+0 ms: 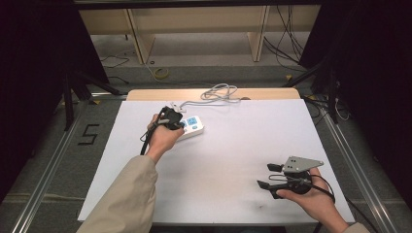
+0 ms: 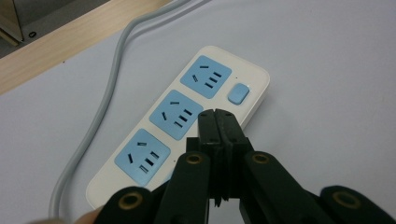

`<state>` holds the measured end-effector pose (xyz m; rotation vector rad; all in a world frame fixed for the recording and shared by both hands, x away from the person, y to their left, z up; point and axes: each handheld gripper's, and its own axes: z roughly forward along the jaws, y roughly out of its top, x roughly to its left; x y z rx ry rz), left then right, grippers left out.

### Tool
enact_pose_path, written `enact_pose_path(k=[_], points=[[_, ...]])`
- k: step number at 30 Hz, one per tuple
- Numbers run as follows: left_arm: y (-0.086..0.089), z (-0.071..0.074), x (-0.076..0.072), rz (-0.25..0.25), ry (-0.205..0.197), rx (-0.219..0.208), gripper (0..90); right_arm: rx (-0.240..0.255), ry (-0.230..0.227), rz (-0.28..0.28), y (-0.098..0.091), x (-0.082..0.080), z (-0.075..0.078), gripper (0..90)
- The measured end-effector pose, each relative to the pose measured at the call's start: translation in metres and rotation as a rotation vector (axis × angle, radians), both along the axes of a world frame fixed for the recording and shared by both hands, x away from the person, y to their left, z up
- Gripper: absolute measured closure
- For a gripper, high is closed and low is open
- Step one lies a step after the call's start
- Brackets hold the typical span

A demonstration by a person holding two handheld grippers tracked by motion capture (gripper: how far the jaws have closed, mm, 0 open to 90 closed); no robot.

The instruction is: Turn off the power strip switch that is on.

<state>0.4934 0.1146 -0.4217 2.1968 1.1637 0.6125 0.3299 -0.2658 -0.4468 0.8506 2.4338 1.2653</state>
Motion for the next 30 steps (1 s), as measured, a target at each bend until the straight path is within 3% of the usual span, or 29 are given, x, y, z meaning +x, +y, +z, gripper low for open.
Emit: enact_pose_path(k=[23,30], points=[[-0.003,-0.007,0.013,-0.001,0.012,0.003,89.9,0.001,0.001,0.001,0.0,0.0,0.0,29.8],[-0.001,-0.01,0.017,0.019,0.011,-0.007,90.0,0.0,0.002,0.0,0.0,0.0,0.0,29.8]])
